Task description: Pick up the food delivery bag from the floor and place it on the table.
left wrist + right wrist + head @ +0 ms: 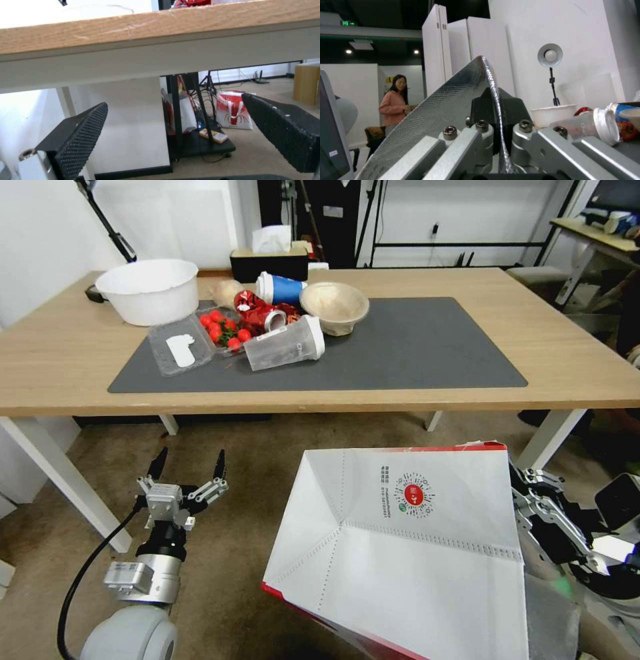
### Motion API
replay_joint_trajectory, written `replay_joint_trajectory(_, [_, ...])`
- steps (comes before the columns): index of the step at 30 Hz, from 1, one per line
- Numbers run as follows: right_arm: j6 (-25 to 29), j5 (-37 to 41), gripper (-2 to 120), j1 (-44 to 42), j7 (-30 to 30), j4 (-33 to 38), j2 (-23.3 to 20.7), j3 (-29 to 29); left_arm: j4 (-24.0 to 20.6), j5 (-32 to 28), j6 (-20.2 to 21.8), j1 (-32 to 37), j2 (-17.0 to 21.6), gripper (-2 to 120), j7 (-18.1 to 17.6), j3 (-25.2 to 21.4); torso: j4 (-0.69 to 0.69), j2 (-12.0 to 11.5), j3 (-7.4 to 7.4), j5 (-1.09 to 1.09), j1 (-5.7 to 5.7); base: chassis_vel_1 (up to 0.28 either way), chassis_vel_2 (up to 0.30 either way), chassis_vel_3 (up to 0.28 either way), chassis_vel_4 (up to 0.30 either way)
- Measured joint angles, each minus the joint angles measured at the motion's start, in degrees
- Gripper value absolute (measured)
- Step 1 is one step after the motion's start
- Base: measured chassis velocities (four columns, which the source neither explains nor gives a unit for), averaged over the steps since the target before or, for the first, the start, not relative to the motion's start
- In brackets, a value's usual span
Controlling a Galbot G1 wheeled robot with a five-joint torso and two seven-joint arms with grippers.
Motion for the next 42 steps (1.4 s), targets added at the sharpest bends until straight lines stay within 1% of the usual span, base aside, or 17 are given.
replay_joint_trajectory(4, [0.0,0.0,0,0.0,0.0,0.0,0.0,0.0,0.0,0.0,0.0,0.0,0.0,100,0.0,0.0,0.00,0.7,0.44,0.00,0.31,0.000,0.000,0.000,0.000])
replay_joint_trajectory(7, [0.1,0.0,0,0.0,-0.1,0.0,0.1,0.0,0.0,0.0,0.1,0.0,0.0,100,0.0,0.0,0.00,1.8,1.15,0.00,0.71,0.000,0.000,0.000,0.000])
replay_joint_trajectory(13, [0.2,-0.1,0,-0.2,-0.1,0.0,0.3,0.0,0.0,0.0,0.1,0.0,0.0,100,0.0,-0.1,0.00,3.1,1.90,0.00,1.18,0.000,0.000,0.000,0.000])
replay_joint_trajectory(15, [0.2,-0.2,0,-0.2,-0.2,0.0,0.3,0.0,0.0,-0.1,0.1,0.0,0.0,100,0.0,-0.1,0.00,3.8,2.36,0.00,1.44,0.000,0.000,0.000,0.000])
replay_joint_trajectory(23, [0.3,-0.3,0,-0.3,-0.3,0.1,0.4,0.1,-0.1,-0.2,0.2,0.0,0.1,100,-0.1,-0.3,0.00,5.2,3.18,0.00,1.98,0.000,0.000,0.000,0.000])
replay_joint_trajectory(25, [0.3,-0.3,0,-0.3,-0.3,0.1,0.5,0.1,-0.2,-0.2,0.2,0.0,0.1,100,-0.1,-0.3,0.00,6.0,3.74,0.00,2.27,0.000,0.000,0.000,0.000])
replay_joint_trajectory(28, [0.3,-0.4,0,-0.3,-0.4,0.1,0.6,0.0,-0.2,-0.2,0.2,0.0,0.1,100,-0.1,-0.3,0.00,6.5,4.01,0.00,2.43,0.000,0.000,0.000,0.000])
replay_joint_trajectory(30, [0.4,-0.4,0,-0.2,-0.4,0.1,0.6,0.0,-0.3,-0.2,0.2,0.0,0.2,100,-0.1,-0.3,0.00,7.3,4.55,0.00,2.79,0.000,0.000,0.000,0.000])
replay_joint_trajectory(35, [0.4,-0.4,0,-0.2,-0.6,0.1,0.6,0.0,-0.4,-0.2,0.3,0.0,0.2,100,-0.1,-0.4,0.00,8.5,5.27,0.00,3.28,0.000,0.000,0.000,0.000])
replay_joint_trajectory(37, [0.4,-0.4,0,-0.2,-0.6,0.1,0.6,0.0,-0.4,-0.2,0.3,0.0,0.2,100,-0.1,-0.4,0.00,8.6,5.31,0.00,3.30,0.000,0.000,0.000,0.000])
replay_joint_trajectory(39, [0.4,-0.4,0,-0.3,-0.7,0.1,0.7,0.1,-0.5,-0.2,0.4,0.0,0.1,100,-0.1,-0.4,0.00,9.6,5.89,0.00,3.68,0.000,0.000,0.000,0.000])
replay_joint_trajectory(42, [0.5,-0.4,0,-0.3,-0.7,0.1,0.7,0.1,-0.5,-0.2,0.4,0.0,0.1,100,-0.1,-0.4,0.00,10.3,6.32,0.00,3.96,0.000,0.000,0.000,0.000])
